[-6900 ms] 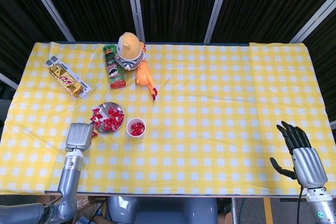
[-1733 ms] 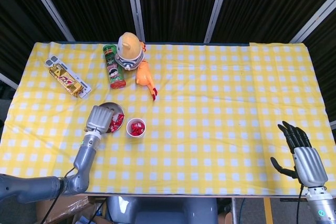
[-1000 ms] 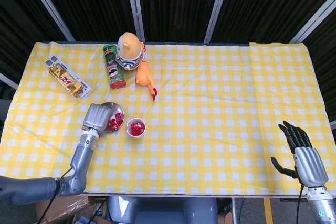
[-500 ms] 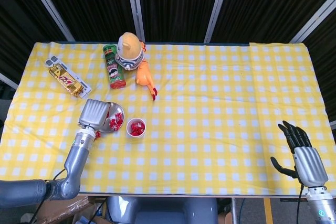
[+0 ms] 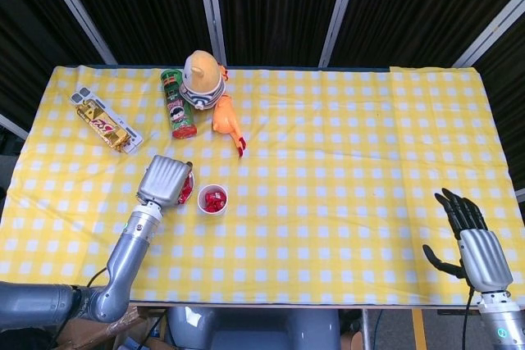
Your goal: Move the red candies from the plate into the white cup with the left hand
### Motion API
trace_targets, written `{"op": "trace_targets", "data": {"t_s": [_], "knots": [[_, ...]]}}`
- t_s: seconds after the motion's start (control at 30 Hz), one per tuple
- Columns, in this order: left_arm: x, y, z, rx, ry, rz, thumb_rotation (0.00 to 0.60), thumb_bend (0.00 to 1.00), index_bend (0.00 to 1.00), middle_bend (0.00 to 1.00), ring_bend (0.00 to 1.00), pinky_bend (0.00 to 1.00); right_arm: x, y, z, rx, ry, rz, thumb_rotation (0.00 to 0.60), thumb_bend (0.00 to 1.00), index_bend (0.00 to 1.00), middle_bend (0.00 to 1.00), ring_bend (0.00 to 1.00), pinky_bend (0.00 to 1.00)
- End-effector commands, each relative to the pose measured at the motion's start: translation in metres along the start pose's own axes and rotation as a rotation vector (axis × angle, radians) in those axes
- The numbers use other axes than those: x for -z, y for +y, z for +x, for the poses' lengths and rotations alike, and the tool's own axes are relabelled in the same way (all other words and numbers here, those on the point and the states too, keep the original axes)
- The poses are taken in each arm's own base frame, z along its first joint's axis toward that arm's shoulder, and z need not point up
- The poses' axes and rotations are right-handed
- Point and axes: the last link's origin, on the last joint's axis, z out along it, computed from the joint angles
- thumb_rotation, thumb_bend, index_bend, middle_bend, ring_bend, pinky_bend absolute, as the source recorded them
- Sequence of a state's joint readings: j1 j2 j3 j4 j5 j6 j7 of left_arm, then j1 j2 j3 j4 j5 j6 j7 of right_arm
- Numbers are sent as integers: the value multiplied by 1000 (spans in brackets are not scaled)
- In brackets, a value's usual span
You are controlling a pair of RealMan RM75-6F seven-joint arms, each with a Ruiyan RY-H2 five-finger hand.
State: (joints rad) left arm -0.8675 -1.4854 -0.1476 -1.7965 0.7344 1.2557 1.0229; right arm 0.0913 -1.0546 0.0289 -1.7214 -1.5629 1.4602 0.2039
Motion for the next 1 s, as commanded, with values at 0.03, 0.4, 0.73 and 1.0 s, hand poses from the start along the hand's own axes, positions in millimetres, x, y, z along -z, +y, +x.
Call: {"op": "trace_targets", "data": {"t_s": [0.03,0.4,0.73,1.0], "knots": [[-1,13,0,1,-4,-27,600,490,515,613,805,893,0,0,0,-1,0,0,600,386,0,0,0,0],[-2,53,0,9,3,-98,600,490,515,613,805,893,0,-1,1,-4,-1,7,600,386,0,0,0,0],[-4,61,-3,4,-10,-99,600,475,475,568,805,893,0,-1,1,-4,-1,10,600,385,0,0,0,0],[-6,61,-2,24,-2,-97,600,428,433,507,804,893,1,-1,0,-2,-4,10,600,385,0,0,0,0]]}}
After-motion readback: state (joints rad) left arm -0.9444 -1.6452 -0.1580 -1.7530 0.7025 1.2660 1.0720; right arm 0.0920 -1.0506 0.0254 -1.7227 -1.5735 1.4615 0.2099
